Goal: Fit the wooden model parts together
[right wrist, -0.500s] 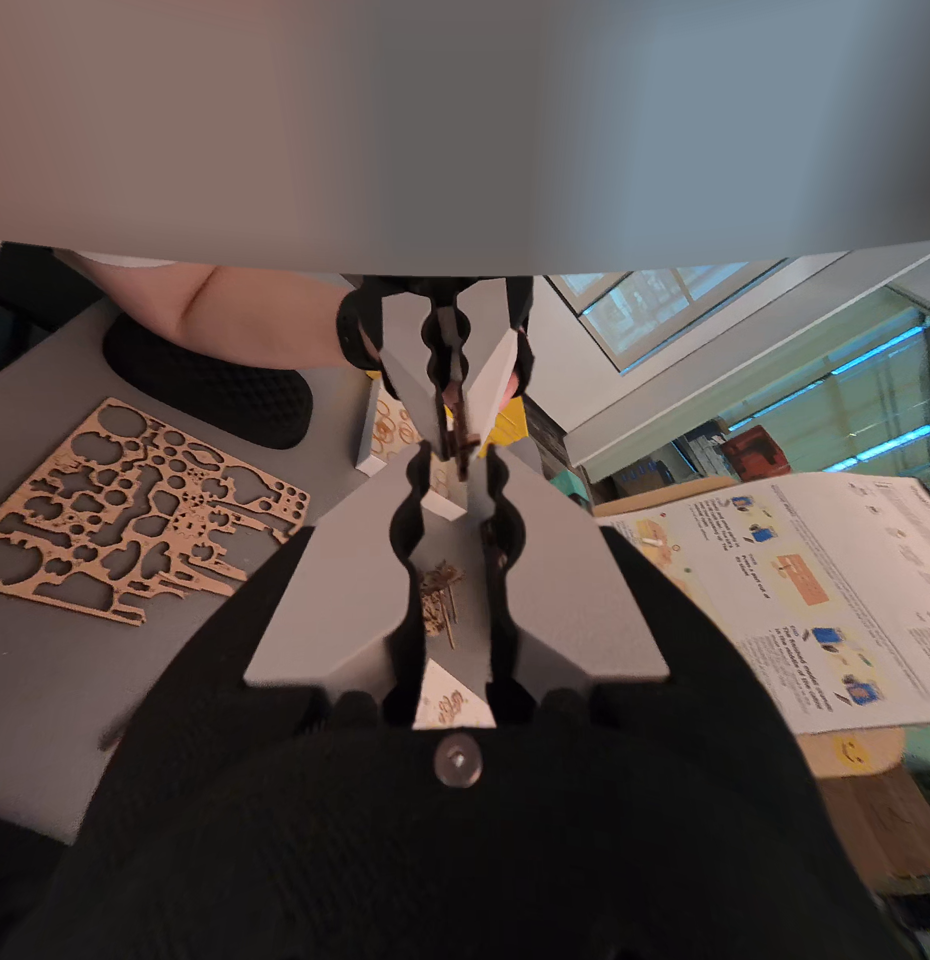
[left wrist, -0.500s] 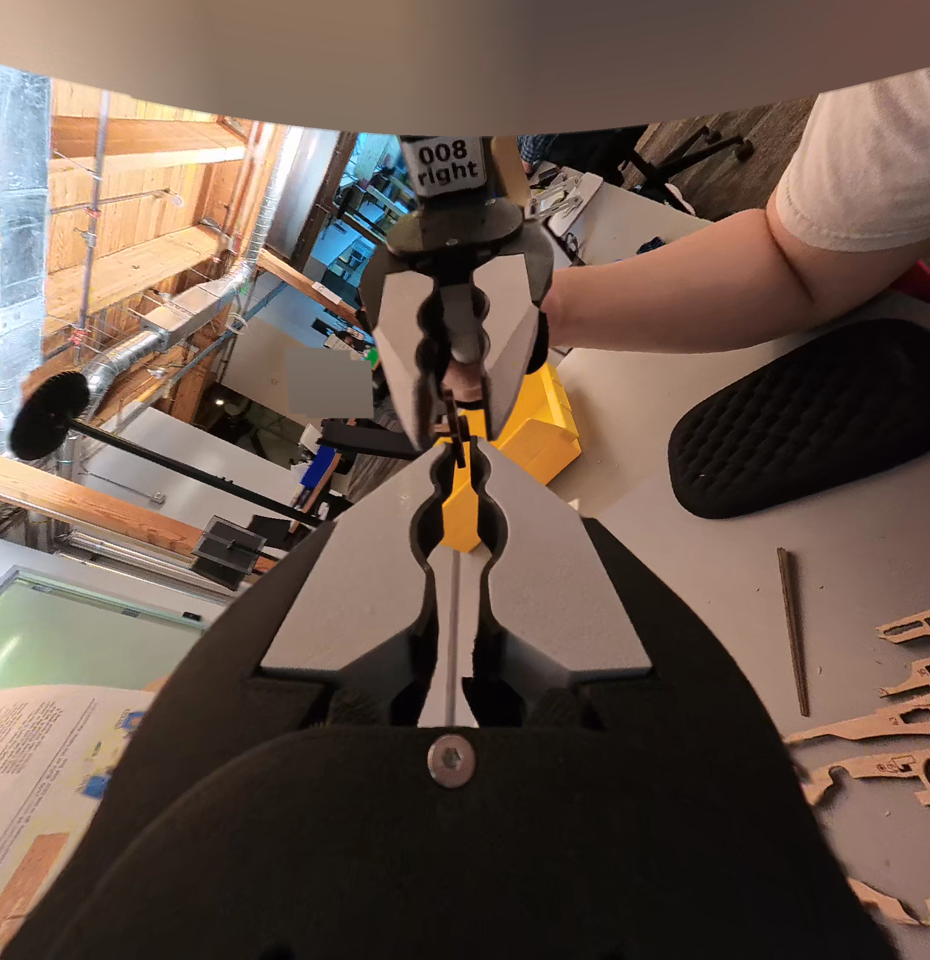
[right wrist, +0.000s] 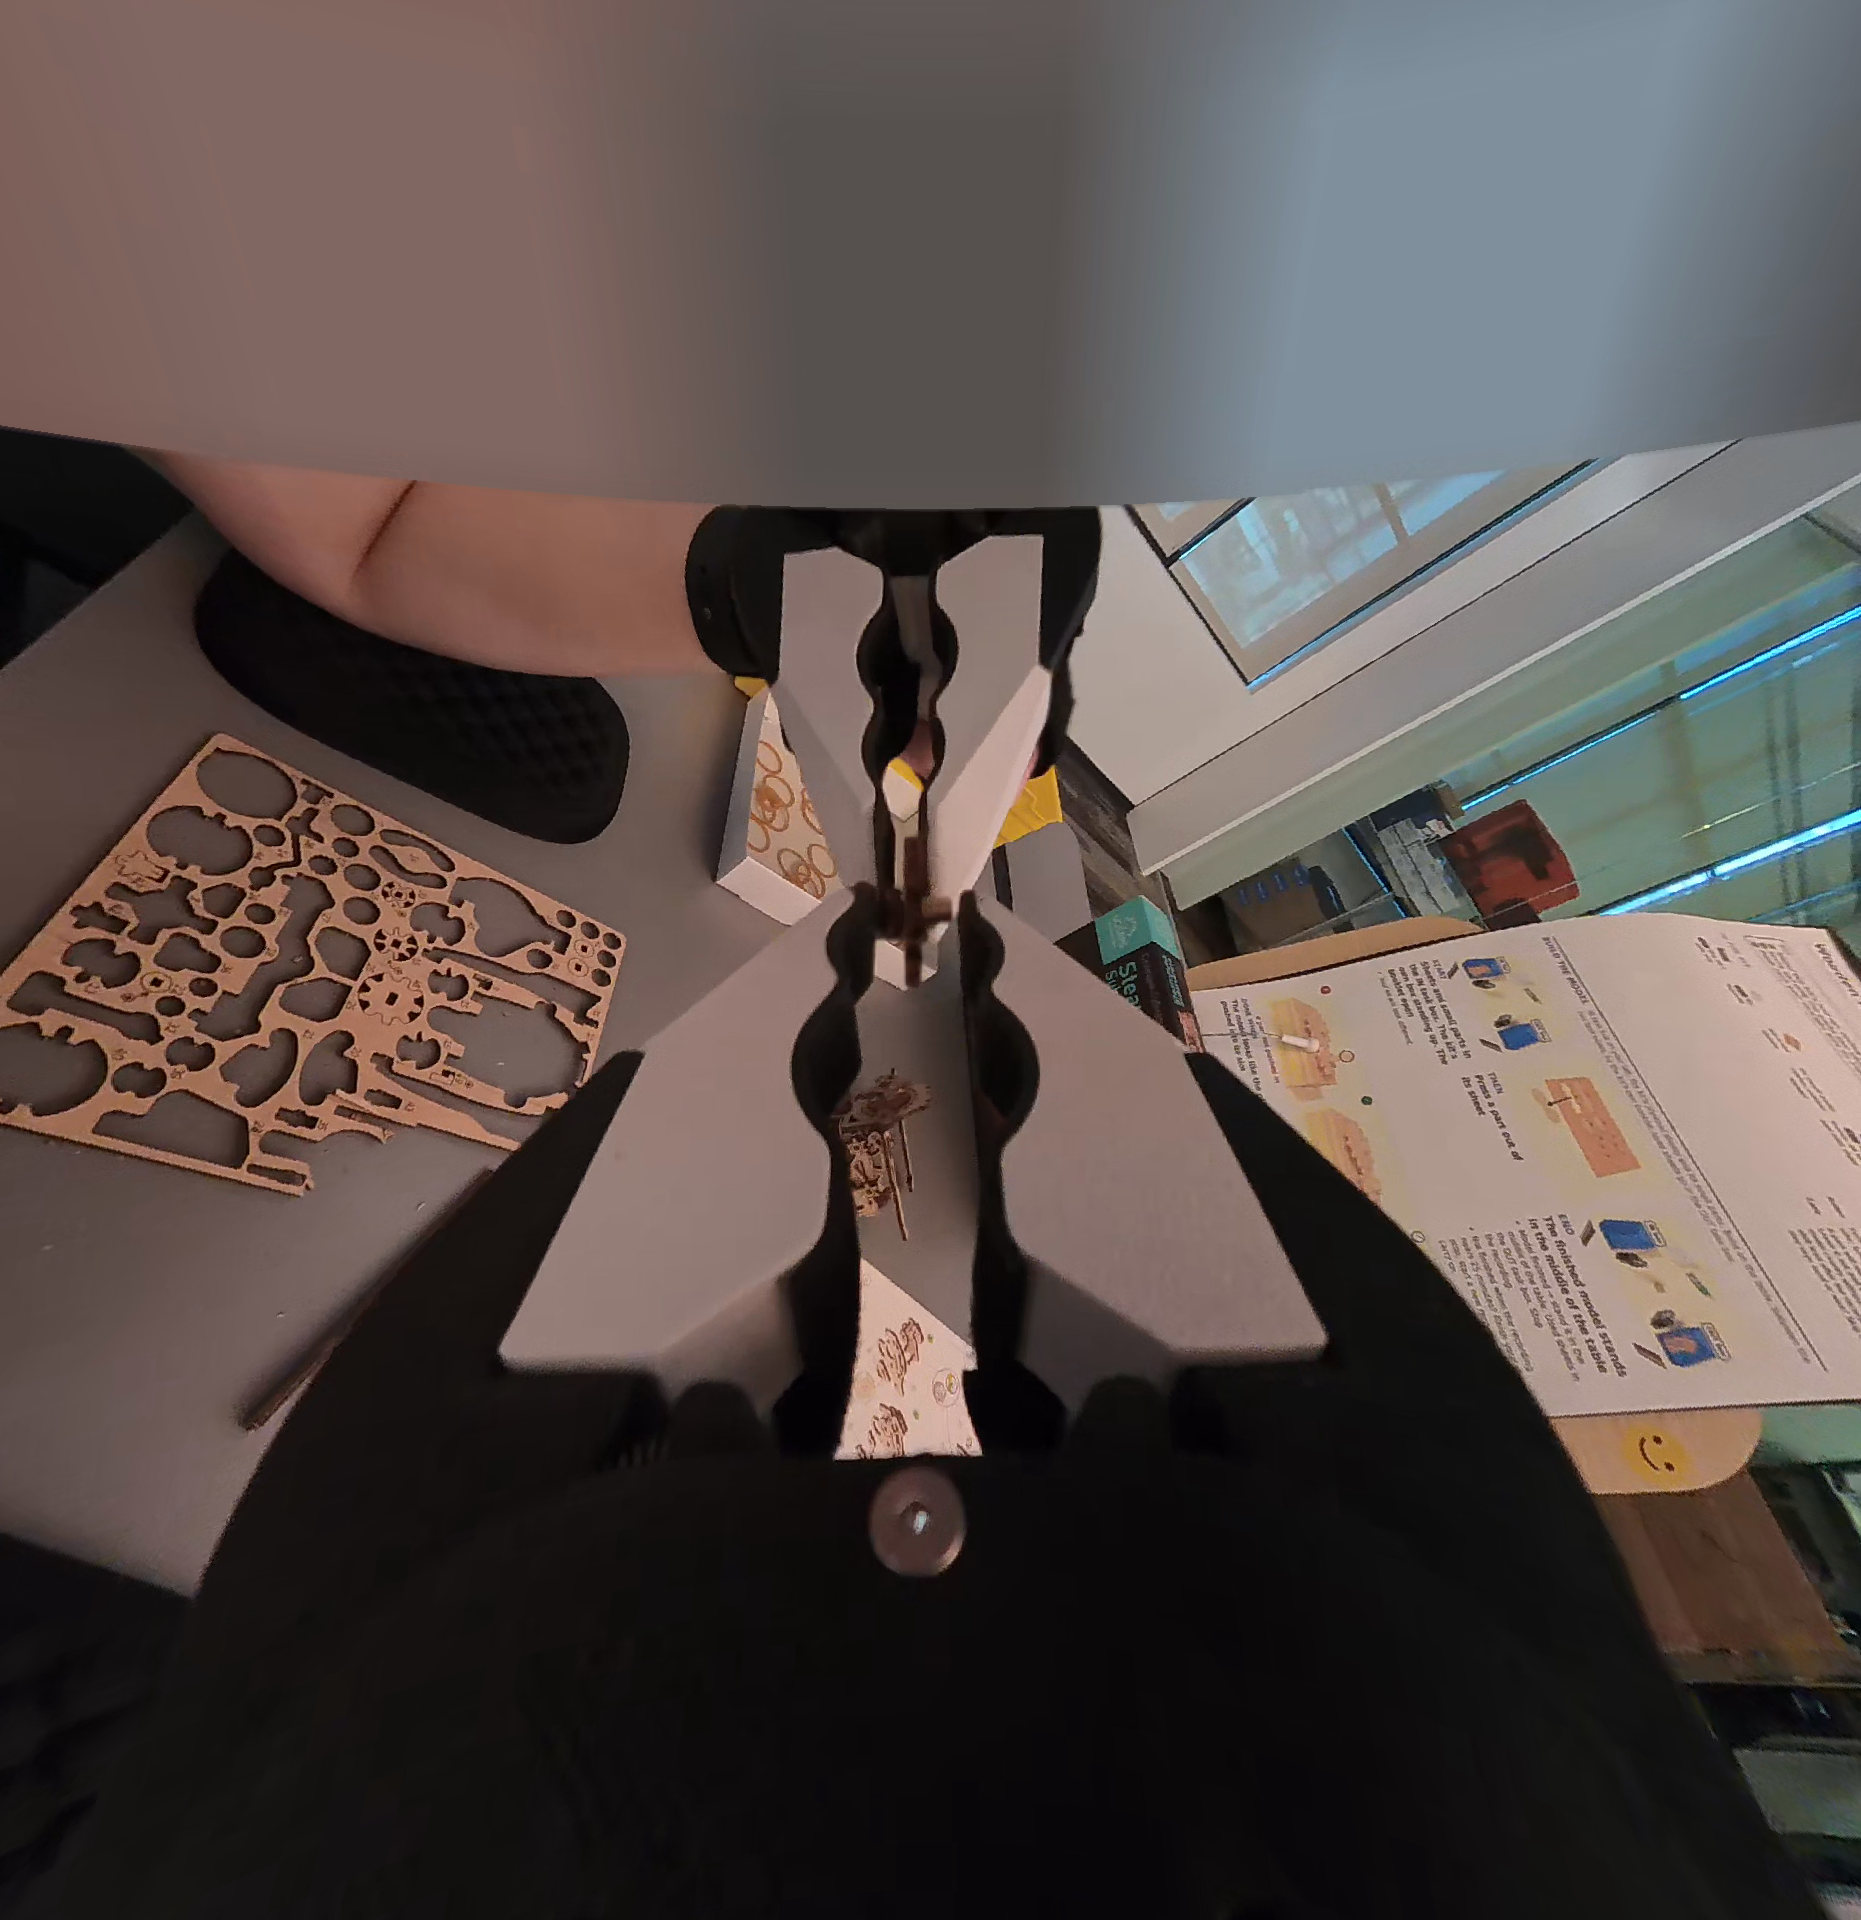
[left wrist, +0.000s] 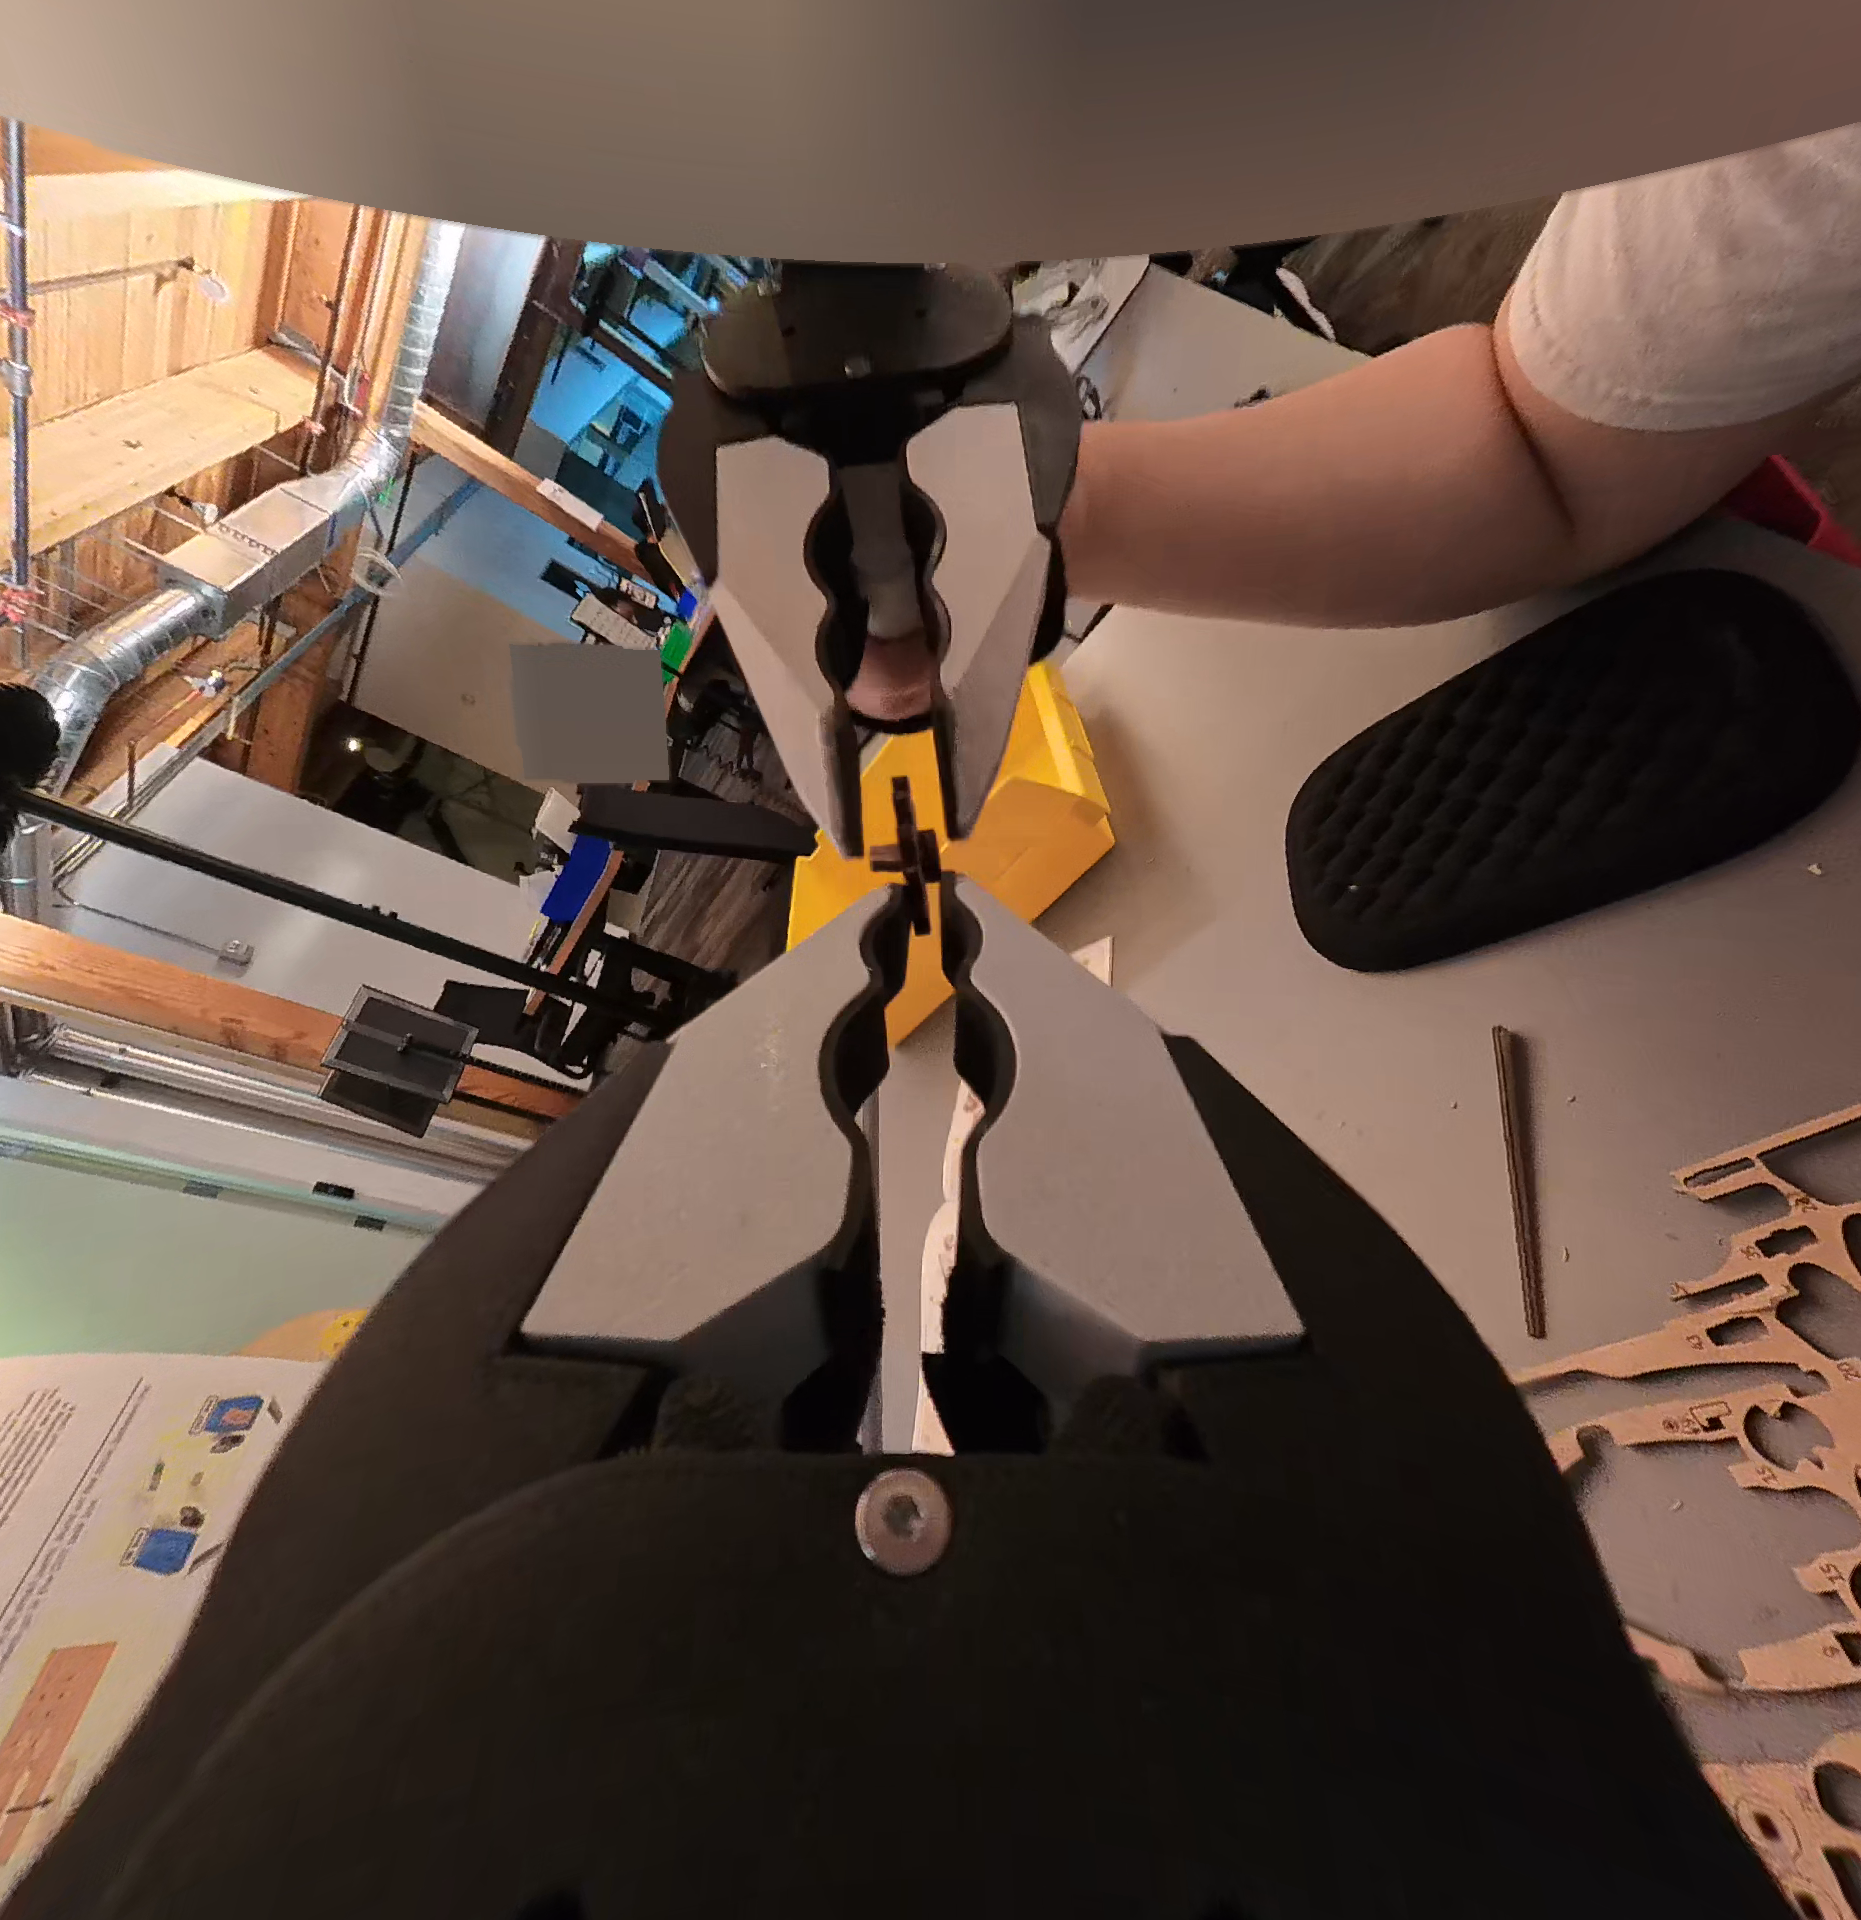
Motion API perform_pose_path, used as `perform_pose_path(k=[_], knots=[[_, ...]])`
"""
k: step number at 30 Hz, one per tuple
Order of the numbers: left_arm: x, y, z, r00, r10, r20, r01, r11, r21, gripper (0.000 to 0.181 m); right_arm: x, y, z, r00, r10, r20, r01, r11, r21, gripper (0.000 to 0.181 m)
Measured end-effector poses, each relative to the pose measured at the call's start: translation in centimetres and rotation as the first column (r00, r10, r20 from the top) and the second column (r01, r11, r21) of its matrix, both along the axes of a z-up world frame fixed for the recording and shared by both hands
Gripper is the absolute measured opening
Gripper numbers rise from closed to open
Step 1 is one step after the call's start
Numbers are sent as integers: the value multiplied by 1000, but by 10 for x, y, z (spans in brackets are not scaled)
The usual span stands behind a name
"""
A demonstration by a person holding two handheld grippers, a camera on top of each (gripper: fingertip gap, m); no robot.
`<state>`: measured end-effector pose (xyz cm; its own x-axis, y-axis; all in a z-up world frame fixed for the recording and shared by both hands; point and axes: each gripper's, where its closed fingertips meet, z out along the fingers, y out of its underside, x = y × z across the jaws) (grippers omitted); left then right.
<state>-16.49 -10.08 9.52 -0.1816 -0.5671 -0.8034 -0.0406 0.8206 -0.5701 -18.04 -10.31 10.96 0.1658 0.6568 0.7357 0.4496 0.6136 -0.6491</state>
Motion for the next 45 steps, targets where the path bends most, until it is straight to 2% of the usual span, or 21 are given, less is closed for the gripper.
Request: perform_pose_path(k=[2,4,10,15,18,22,27,30,32,38,45], knots=[[1,2,-1,1000,19,-7,-19,1000,12,3,1,-3,1,1000,8,-1,-8,1000,-15,12],[2,1,-3,1000,19,-18,-18,1000,8,3,3,3,-1,999,-39,18,40,999,-12,15],[6,6,-7,997,71,-37,-71,997,17,3,5,11,-11,990,-106,95,105,994,18,9],[3,8,5,999,29,27,-26,994,-107,6,5,3,3,999,19,-36,-19,1000,-19,10],[4,-2,13,994,-61,93,78,978,-195,5,3,-1,9,989,99,-111,-104,994,-37,10],[9,-1,12,990,-58,125,78,984,-162,0,4,0,10,976,144,-162,-154,987,-52,10],[12,25,-9,989,148,-16,-147,989,6,0,10,24,-11,999,-39,-19,37,995,-92,13],[13,30,-18,977,201,-71,-197,979,54,0,5,24,-17,994,-94,52,97,993,-67,13],[13,35,-23,969,228,-96,-223,973,66,0,9,32,-22,981,-168,100,173,984,-40,9],[14,41,-30,949,278,-151,-273,960,56,0,11,41,-28,950,-268,160,268,963,18,12],[15,42,-26,958,262,-121,-262,965,16,0,18,45,-35,931,-303,202,311,950,-10,20]])
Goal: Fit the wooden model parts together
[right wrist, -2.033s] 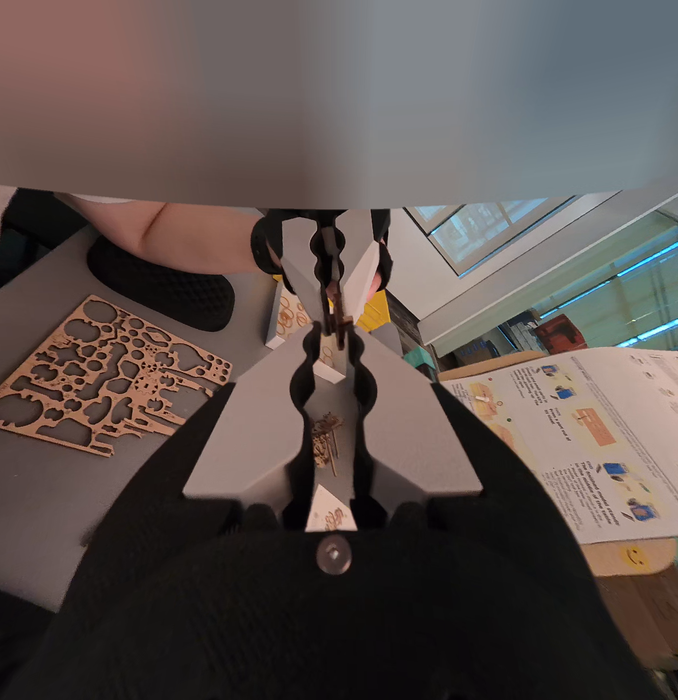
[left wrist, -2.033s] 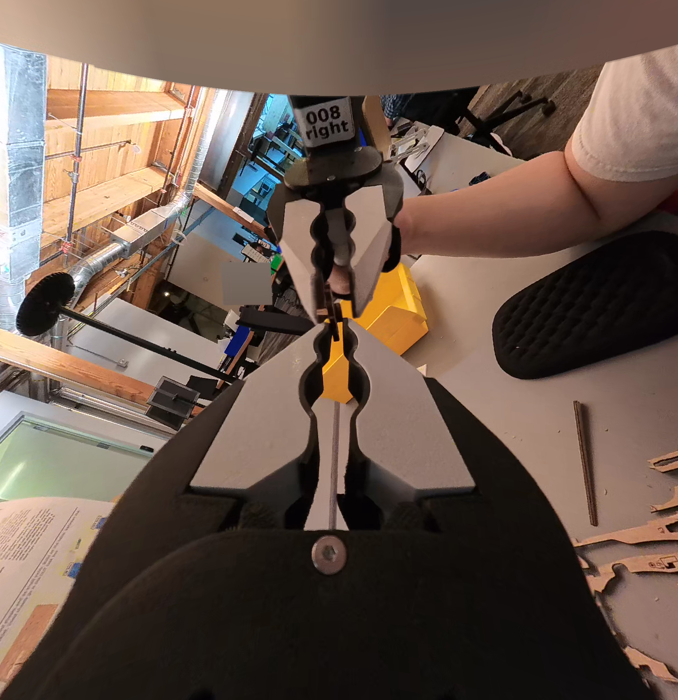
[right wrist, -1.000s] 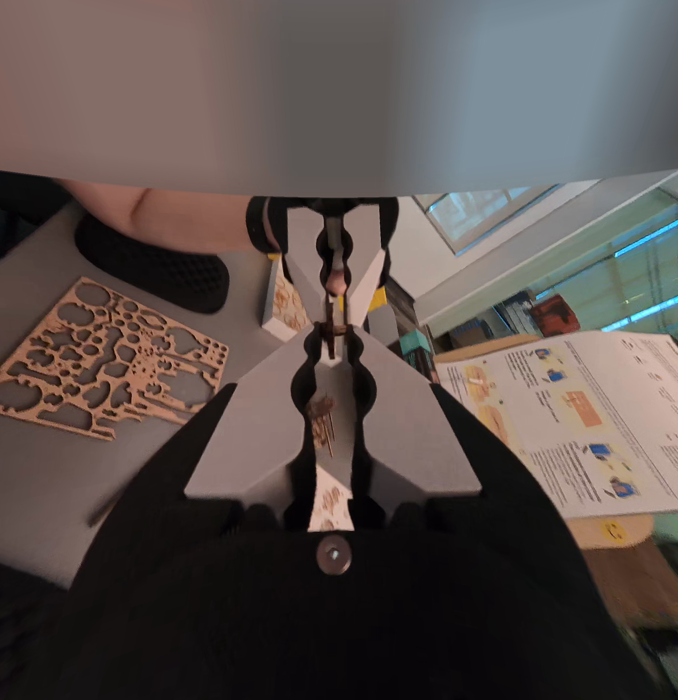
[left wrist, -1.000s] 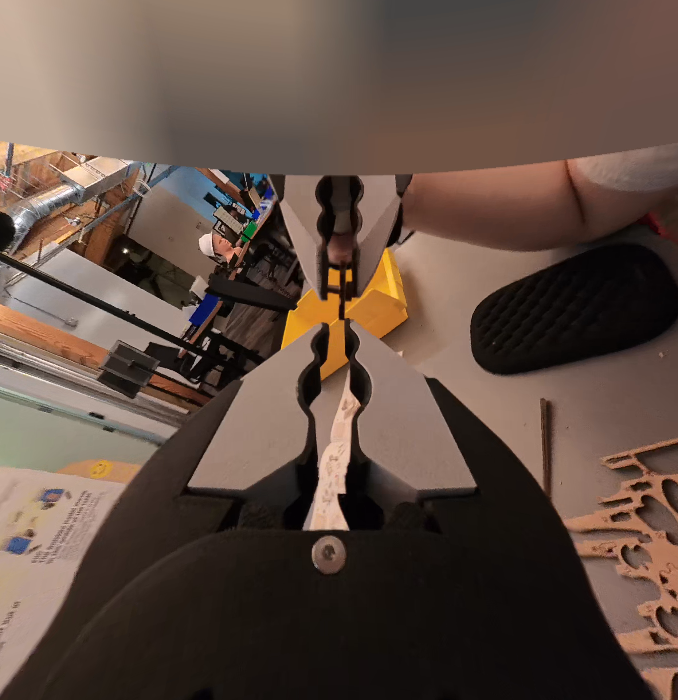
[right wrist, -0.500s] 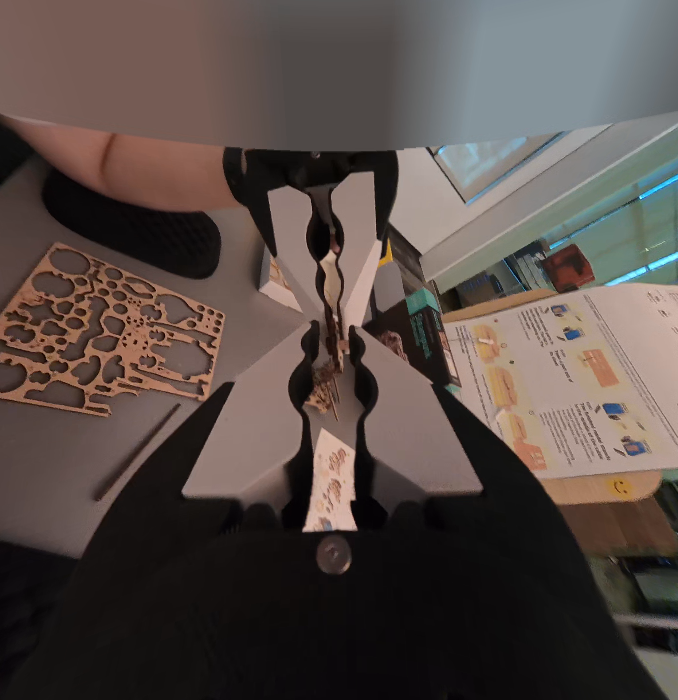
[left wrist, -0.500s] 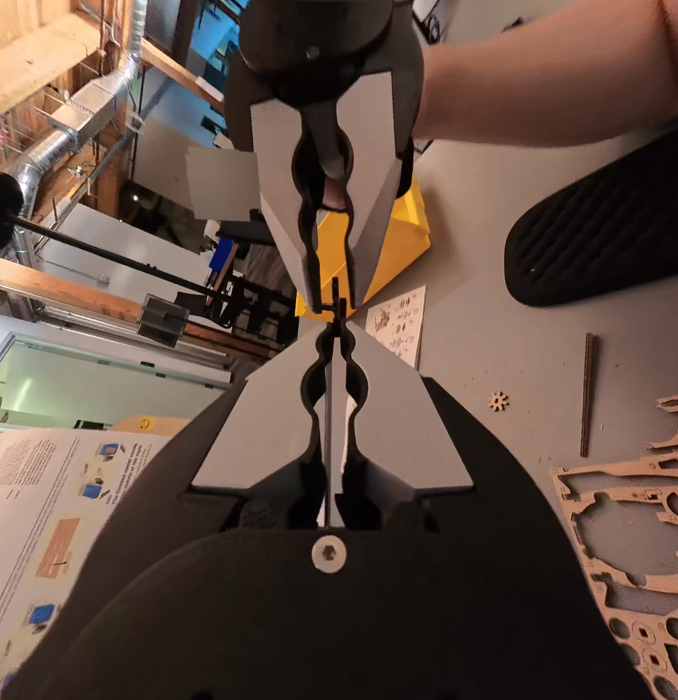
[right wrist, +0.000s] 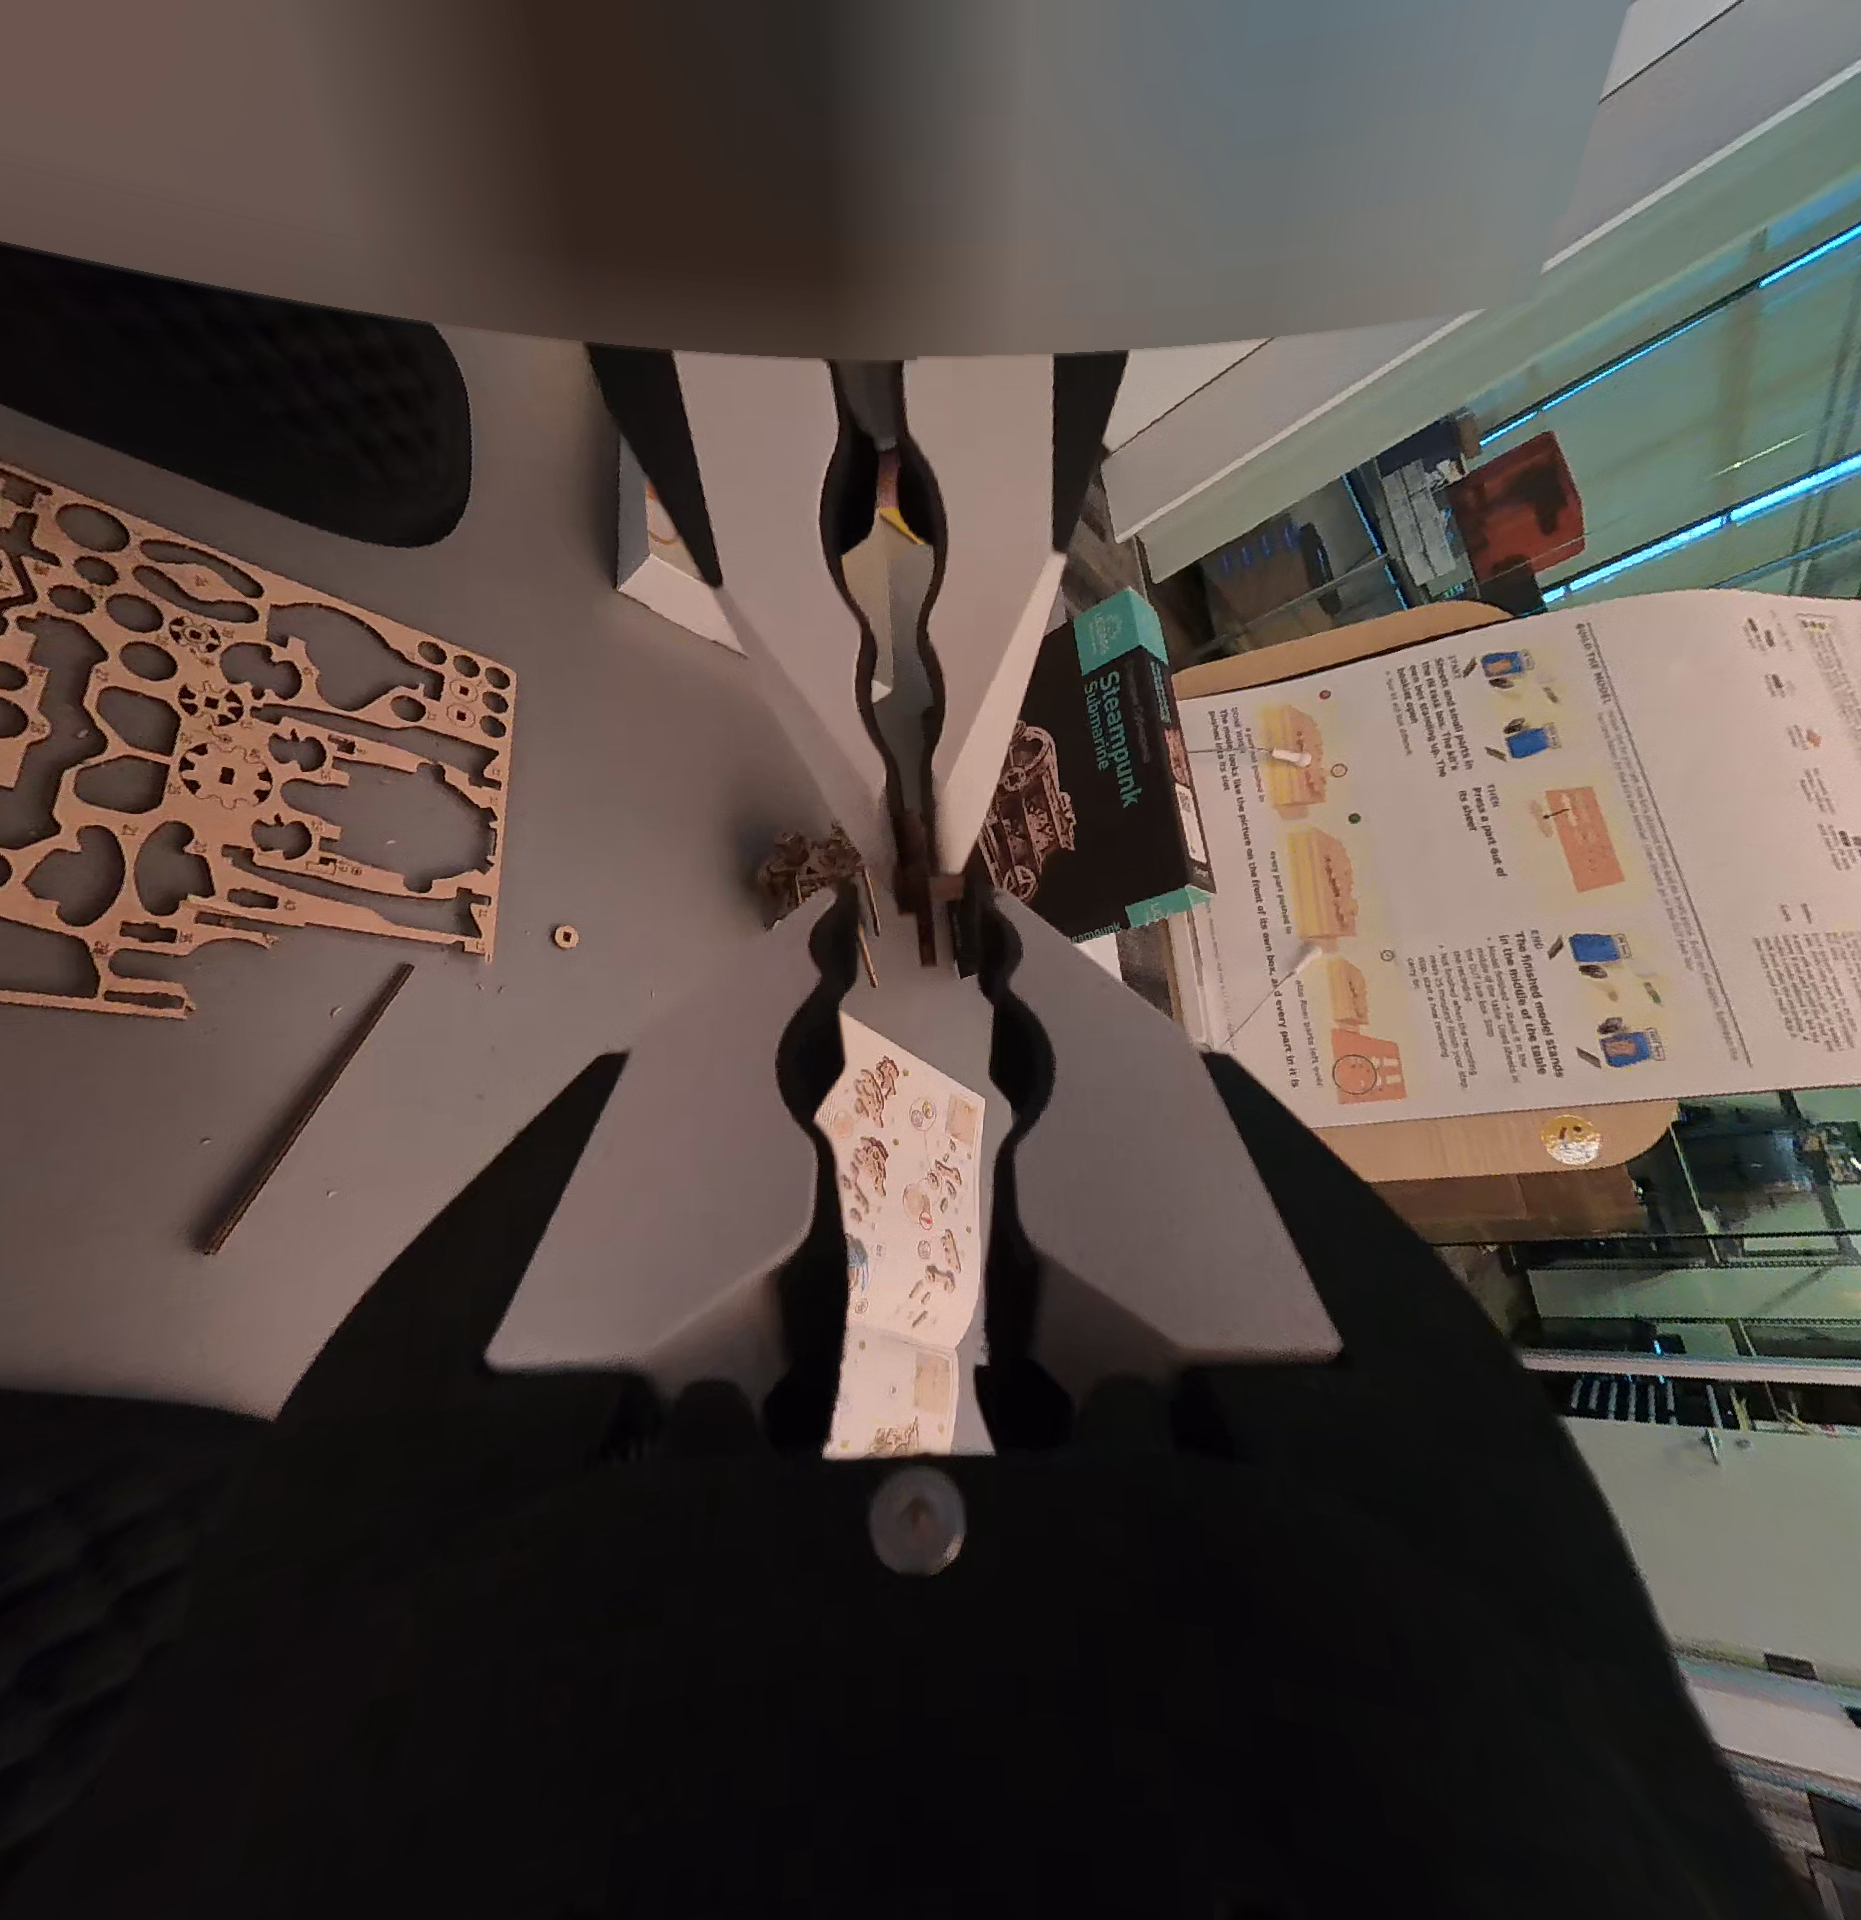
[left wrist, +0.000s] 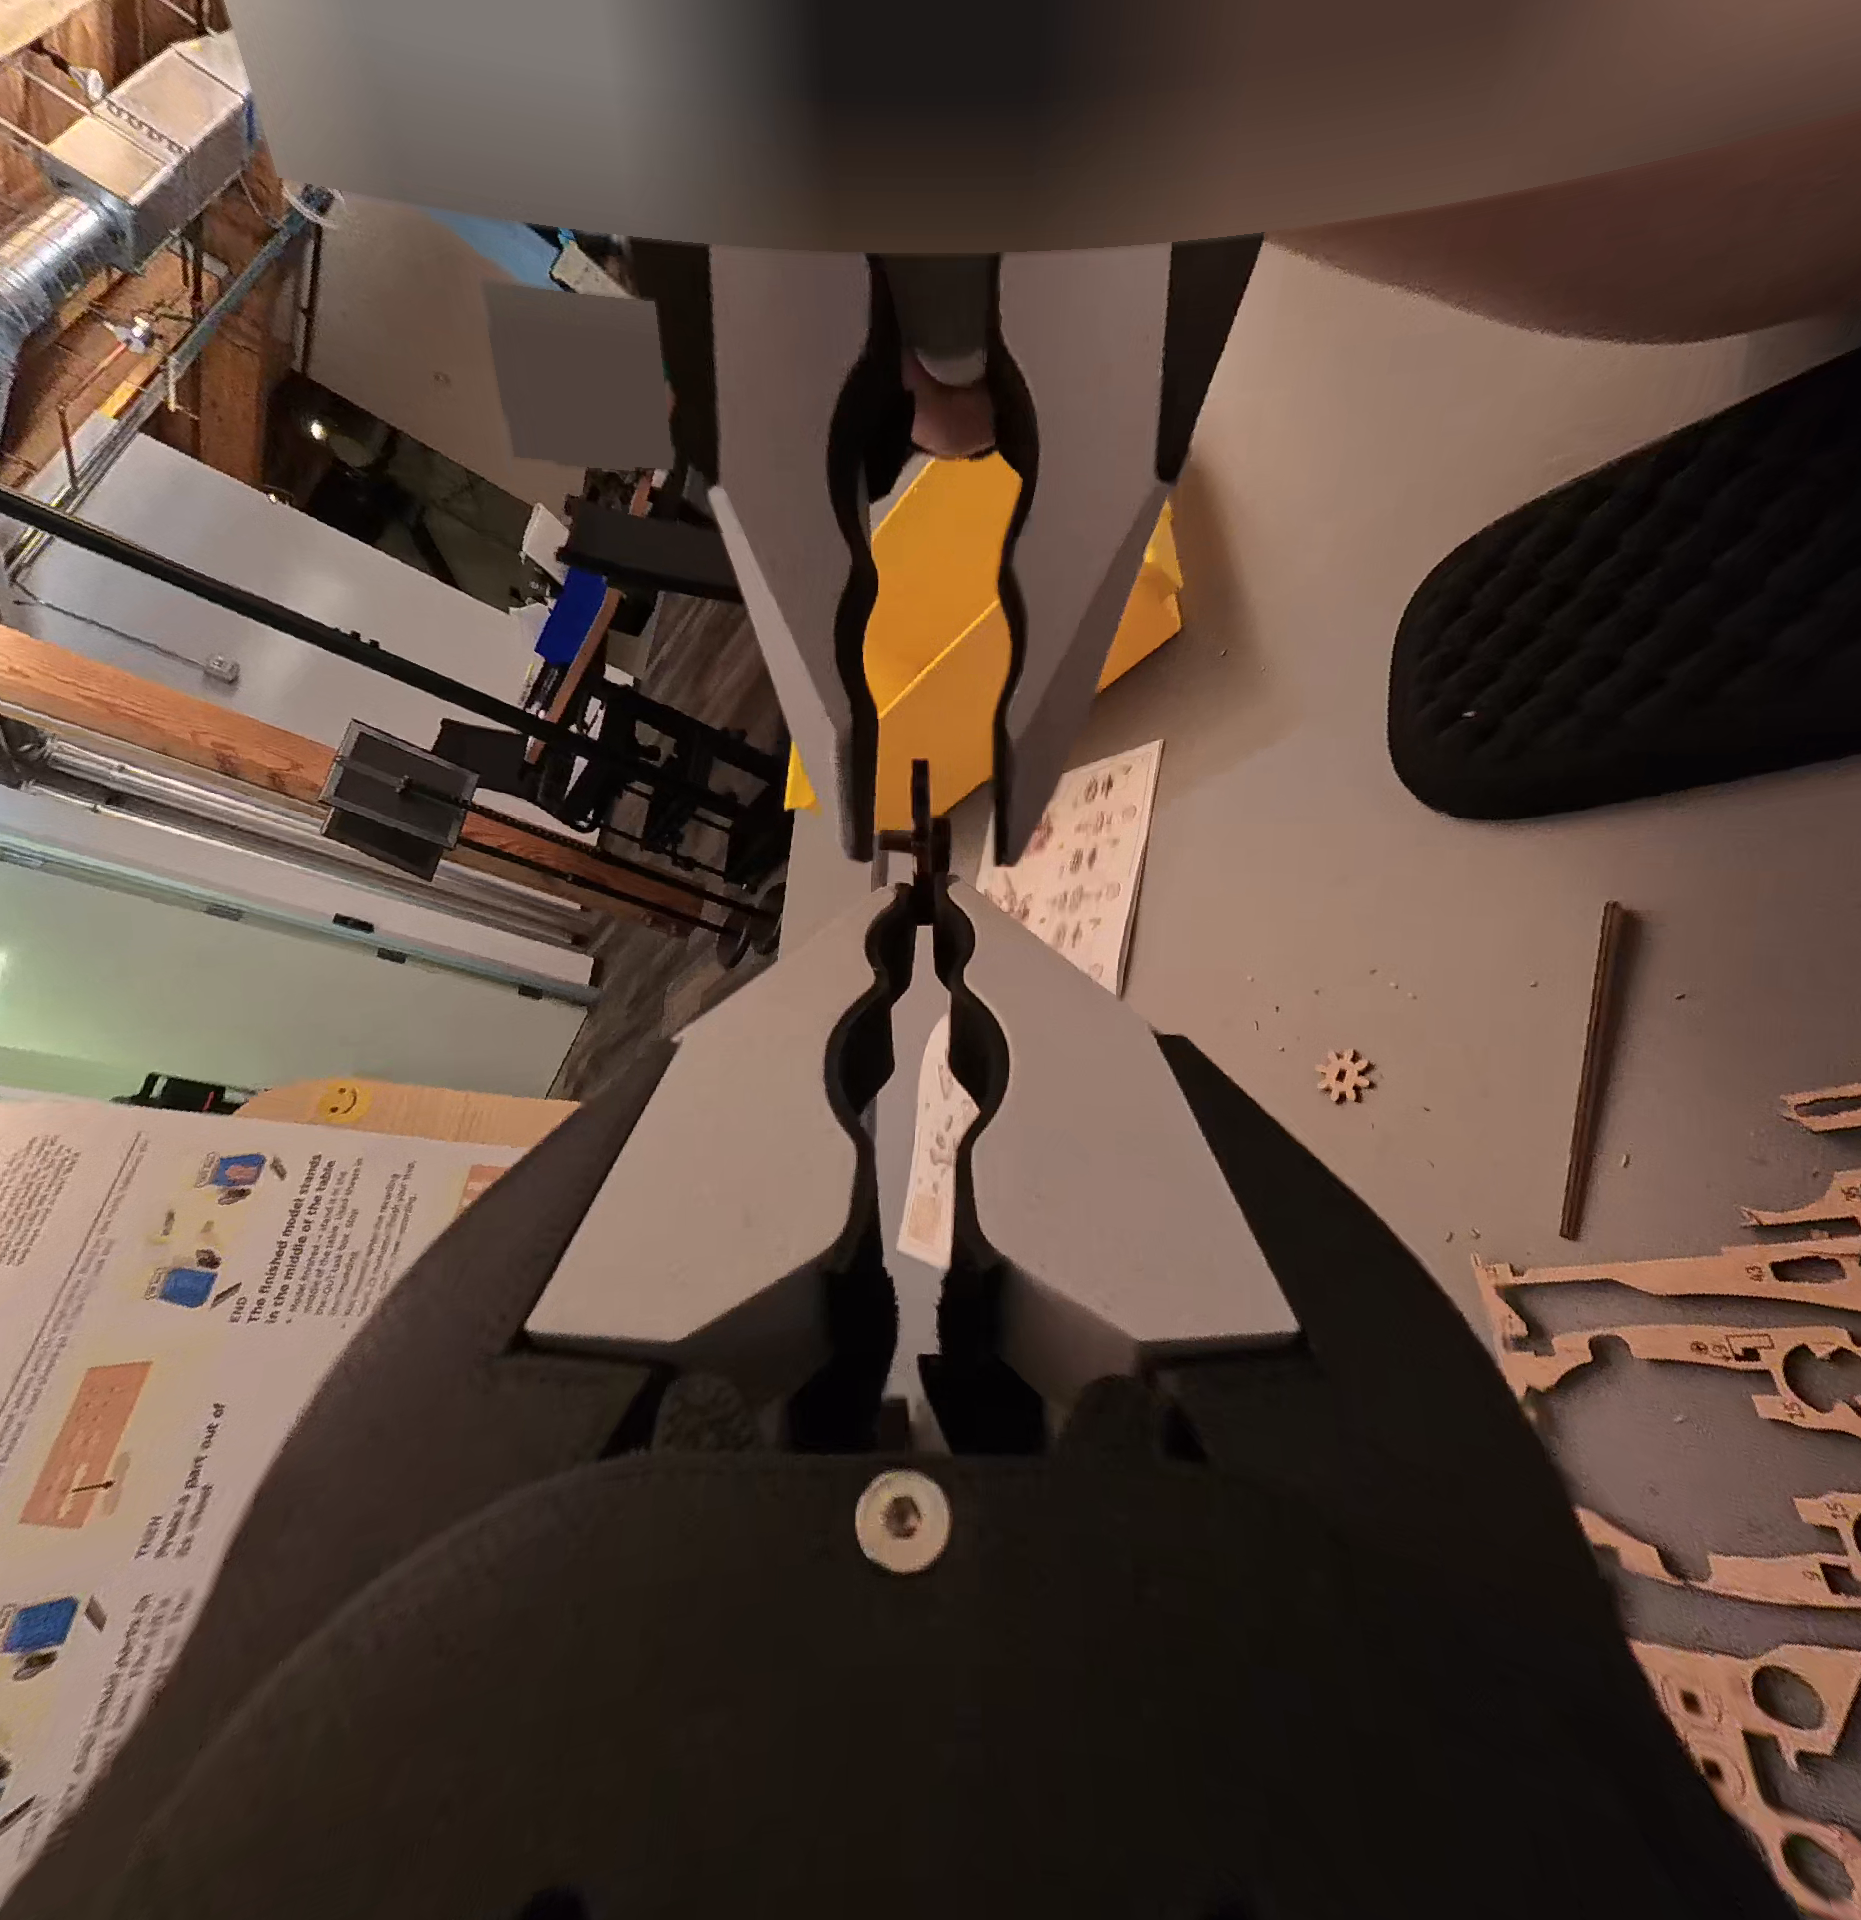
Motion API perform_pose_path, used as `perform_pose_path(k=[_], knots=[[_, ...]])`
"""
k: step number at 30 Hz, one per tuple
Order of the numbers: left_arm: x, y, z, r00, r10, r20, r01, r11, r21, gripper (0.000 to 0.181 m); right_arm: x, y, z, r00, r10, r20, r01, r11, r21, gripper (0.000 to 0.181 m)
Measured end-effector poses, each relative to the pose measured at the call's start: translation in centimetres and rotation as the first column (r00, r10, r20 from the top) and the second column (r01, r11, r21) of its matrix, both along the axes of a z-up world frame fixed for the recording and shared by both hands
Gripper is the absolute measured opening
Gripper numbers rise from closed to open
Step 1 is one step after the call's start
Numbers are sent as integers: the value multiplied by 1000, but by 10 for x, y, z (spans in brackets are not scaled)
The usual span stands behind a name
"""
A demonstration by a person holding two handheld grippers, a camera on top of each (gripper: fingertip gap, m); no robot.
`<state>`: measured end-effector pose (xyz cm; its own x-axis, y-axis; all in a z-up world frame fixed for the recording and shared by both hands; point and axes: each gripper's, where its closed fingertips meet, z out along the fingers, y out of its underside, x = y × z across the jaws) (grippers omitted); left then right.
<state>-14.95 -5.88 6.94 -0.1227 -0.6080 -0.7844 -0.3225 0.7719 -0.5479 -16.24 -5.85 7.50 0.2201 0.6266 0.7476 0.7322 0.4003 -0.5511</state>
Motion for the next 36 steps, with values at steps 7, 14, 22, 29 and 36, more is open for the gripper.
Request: perform_pose_path(k=[7,14,22,29,36], knots=[[-5,-20,24,972,-167,168,195,966,-171,1,0,-13,18,980,141,-143,-143,990,-8,0],[-6,-35,20,957,-241,159,264,954,-145,23,-2,-17,7,990,132,-45,-133,991,-4,0],[-6,-40,10,954,-276,116,288,953,-99,11,-3,-26,0,983,183,-30,-184,981,-56,0],[-2,-33,10,960,-245,134,260,960,-102,10,0,-23,-2,987,152,-56,-158,979,-126,0],[1,-31,4,964,-240,116,248,966,-68,10,4,-22,-8,990,136,-22,-138,979,-148,0]])
